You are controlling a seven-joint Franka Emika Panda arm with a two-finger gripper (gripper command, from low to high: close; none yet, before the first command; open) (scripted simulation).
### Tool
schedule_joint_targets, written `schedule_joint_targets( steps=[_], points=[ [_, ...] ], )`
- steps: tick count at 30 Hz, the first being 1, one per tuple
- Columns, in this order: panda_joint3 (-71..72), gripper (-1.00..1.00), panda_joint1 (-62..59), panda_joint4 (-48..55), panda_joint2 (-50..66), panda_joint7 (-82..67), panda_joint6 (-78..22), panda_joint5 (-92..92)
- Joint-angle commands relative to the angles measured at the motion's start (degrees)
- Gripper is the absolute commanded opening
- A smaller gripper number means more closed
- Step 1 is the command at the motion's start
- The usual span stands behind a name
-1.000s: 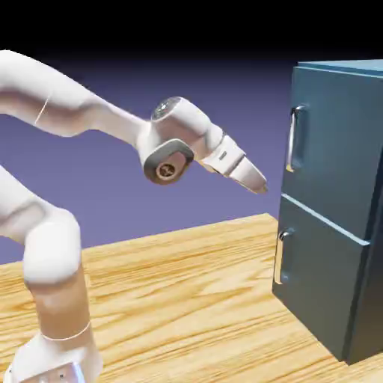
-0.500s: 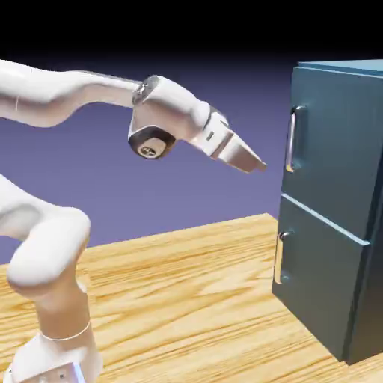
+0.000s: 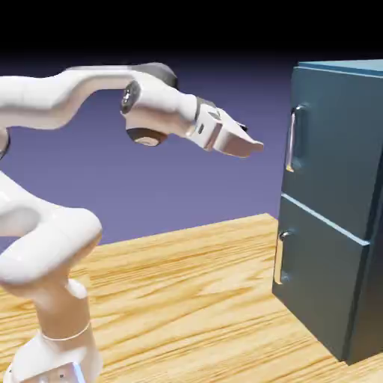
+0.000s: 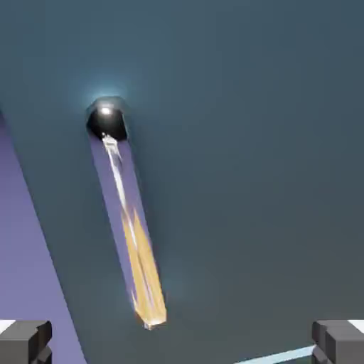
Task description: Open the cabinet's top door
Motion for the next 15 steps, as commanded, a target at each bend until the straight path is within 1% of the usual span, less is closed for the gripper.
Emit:
schedule_joint_targets(
  steps=[1, 15],
  points=[
    [1.09, 0.00, -1.28, 0.28, -0.73, -1.40, -0.57, 2.50],
    [16.26, 0.00, -19.14, 4.21, -10.99, -21.03, -8.48, 37.39]
  ],
)
